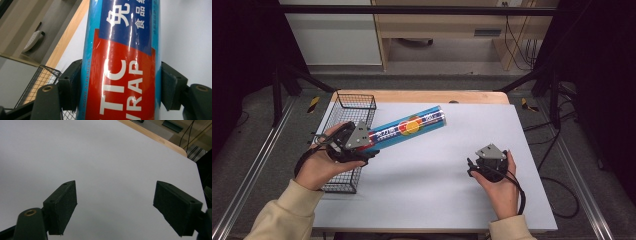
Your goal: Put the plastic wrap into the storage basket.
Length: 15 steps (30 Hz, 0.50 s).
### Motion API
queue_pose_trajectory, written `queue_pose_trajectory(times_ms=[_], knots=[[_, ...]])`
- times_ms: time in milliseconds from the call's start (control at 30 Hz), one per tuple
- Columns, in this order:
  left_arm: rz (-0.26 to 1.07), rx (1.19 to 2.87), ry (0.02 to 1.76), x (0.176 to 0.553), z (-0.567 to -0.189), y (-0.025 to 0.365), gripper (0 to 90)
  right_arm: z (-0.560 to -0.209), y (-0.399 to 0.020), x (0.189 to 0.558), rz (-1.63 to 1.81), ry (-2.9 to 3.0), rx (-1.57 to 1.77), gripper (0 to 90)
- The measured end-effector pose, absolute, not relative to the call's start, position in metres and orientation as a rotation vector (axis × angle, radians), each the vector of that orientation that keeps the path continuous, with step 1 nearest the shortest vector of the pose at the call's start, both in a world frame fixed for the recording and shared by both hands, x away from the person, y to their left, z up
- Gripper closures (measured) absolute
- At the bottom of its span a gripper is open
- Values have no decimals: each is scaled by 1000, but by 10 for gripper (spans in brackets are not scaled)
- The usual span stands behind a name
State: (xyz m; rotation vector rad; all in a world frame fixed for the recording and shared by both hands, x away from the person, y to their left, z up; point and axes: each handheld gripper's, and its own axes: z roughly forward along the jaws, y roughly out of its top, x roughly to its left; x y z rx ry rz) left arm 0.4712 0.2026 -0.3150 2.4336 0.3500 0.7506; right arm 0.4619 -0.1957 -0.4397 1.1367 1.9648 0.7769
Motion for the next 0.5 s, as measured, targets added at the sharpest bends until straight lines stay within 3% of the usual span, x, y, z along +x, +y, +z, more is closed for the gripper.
queue_pose_trajectory(times_ms=[500], knots=[[811, 2413, 459, 464, -302, 215, 310, -443, -209, 452, 824, 1788, 1230, 161]])
